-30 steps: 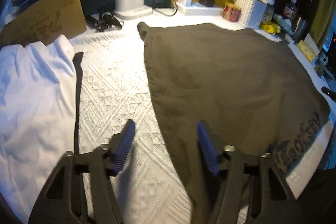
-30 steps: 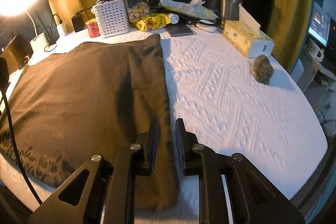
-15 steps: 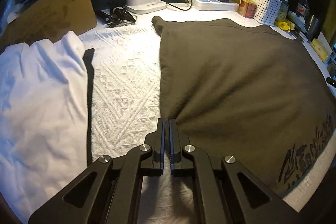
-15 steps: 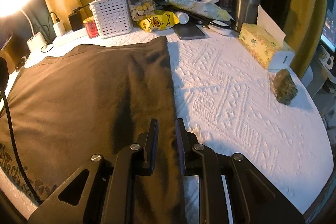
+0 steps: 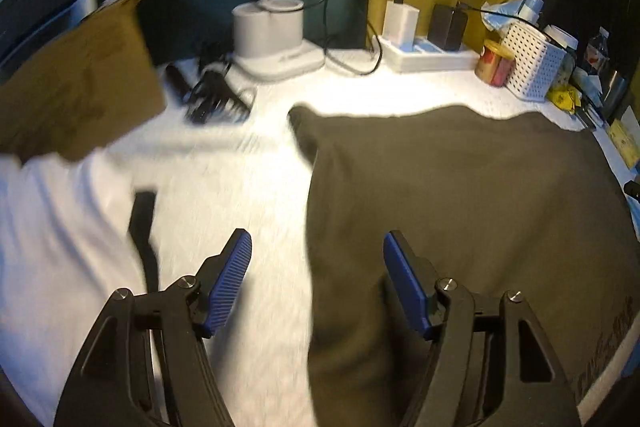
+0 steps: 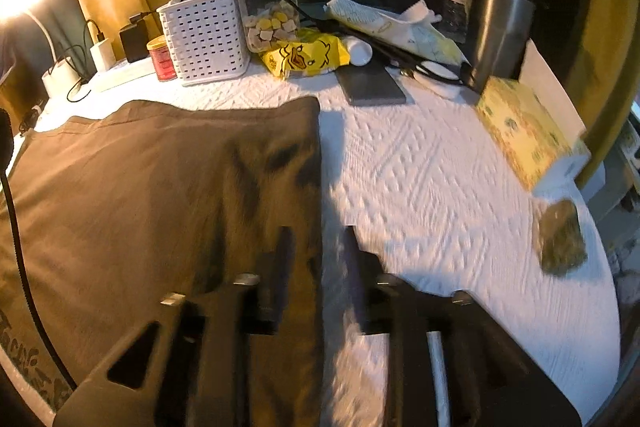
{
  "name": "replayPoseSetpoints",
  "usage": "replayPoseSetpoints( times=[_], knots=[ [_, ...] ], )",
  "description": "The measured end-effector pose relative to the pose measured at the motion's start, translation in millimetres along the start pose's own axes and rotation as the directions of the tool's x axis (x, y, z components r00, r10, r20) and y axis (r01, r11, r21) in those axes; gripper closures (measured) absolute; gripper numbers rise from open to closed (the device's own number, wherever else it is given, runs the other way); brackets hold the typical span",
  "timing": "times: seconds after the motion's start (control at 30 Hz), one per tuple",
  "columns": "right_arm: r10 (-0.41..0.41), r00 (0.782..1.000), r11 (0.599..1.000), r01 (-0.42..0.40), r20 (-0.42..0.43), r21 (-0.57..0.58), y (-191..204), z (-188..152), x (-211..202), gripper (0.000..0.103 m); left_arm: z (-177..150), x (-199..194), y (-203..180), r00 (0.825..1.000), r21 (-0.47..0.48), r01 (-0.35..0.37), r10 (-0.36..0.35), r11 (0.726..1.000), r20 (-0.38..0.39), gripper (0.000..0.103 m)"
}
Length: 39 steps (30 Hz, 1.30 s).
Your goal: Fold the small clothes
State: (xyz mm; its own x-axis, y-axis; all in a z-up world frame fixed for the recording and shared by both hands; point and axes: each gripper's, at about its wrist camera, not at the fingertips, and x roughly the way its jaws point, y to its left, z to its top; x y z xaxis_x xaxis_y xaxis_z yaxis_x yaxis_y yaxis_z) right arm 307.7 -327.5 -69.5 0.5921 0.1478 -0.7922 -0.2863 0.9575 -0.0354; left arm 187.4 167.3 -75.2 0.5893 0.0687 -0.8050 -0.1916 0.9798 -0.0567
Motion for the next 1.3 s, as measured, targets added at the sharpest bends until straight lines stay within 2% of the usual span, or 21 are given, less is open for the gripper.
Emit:
replayPoseSetpoints(
  times=[0.27,0.3,0.33,0.4,0.47,0.5,0.57,0.7,0.93,1.13,1.2,1.27,1.3],
  knots=[
    [0.068,0.998,0.997,-0.068,-0.007,-0.024,-5.9,35.5,32.5,0.056,32.9,41.4,-7.4,1.0,0.081,0.012,-0.011,0.997,-0.007,0.038],
    [0.078,0.997,0.997,-0.078,-0.015,-0.023,-6.2,39.5,38.6,0.056,34.8,43.8,-6.8,1.0,0.083,0.017,-0.017,0.996,-0.008,0.043],
    [0.093,0.995,0.995,-0.093,-0.02,-0.024,-6.5,43.8,46.1,0.056,37.0,47.6,-6.5,1.0,0.087,0.027,-0.026,0.996,-0.014,0.052],
    [0.117,0.993,0.993,-0.118,-0.034,-0.016,-7.8,49.0,57.9,0.056,39.1,51.7,-6.0,0.999,0.088,0.045,-0.043,0.995,-0.018,0.061],
    [0.129,0.991,0.991,-0.129,-0.042,-0.014,-8.0,55.1,70.6,0.057,40.7,55.9,-8.2,0.999,0.1,0.041,-0.039,0.994,-0.023,0.098],
    [0.123,0.992,0.992,-0.124,-0.031,-0.021,-6.6,57.3,72.1,0.072,41.6,57.2,-10.0,0.999,0.113,0.036,-0.034,0.993,-0.02,0.1],
    [0.085,0.996,0.996,-0.086,-0.016,-0.039,-2.8,60.6,76.0,0.094,43.4,58.0,-12.8,1.0,0.135,0.006,-0.005,0.991,-0.004,0.101],
    [0.076,0.997,0.996,-0.076,-0.013,-0.047,-3.3,63.5,77.8,0.099,47.2,60.1,-2.6,1.0,0.104,-0.02,0.019,0.994,0.013,0.101],
    [0.038,0.999,0.999,-0.038,-0.006,-0.029,-8.5,62.7,77.3,0.099,51.1,60.5,-5.5,0.998,0.112,-0.05,0.053,0.992,-0.02,0.099],
    [0.008,1.0,1.0,-0.008,-0.004,-0.008,-12.0,63.3,75.3,0.099,49.0,41.6,-4.6,0.998,0.077,-0.068,0.069,0.995,-0.003,0.099],
    [-0.005,1.0,1.0,0.005,0.0,-0.006,-11.5,62.0,72.5,0.099,46.3,35.7,-5.2,0.998,0.073,-0.067,0.067,0.995,0.004,0.09],
    [-0.013,1.0,1.0,0.013,0.004,-0.001,-12.4,60.1,69.2,0.099,41.7,29.1,-6.0,0.999,0.063,-0.053,0.052,0.997,0.012,0.042],
    [-0.018,1.0,1.0,0.018,0.005,0.004,-13.3,59.0,66.9,0.099,39.7,25.2,-5.7,0.999,0.051,-0.043,0.042,0.998,0.022,0.036]
  ],
)
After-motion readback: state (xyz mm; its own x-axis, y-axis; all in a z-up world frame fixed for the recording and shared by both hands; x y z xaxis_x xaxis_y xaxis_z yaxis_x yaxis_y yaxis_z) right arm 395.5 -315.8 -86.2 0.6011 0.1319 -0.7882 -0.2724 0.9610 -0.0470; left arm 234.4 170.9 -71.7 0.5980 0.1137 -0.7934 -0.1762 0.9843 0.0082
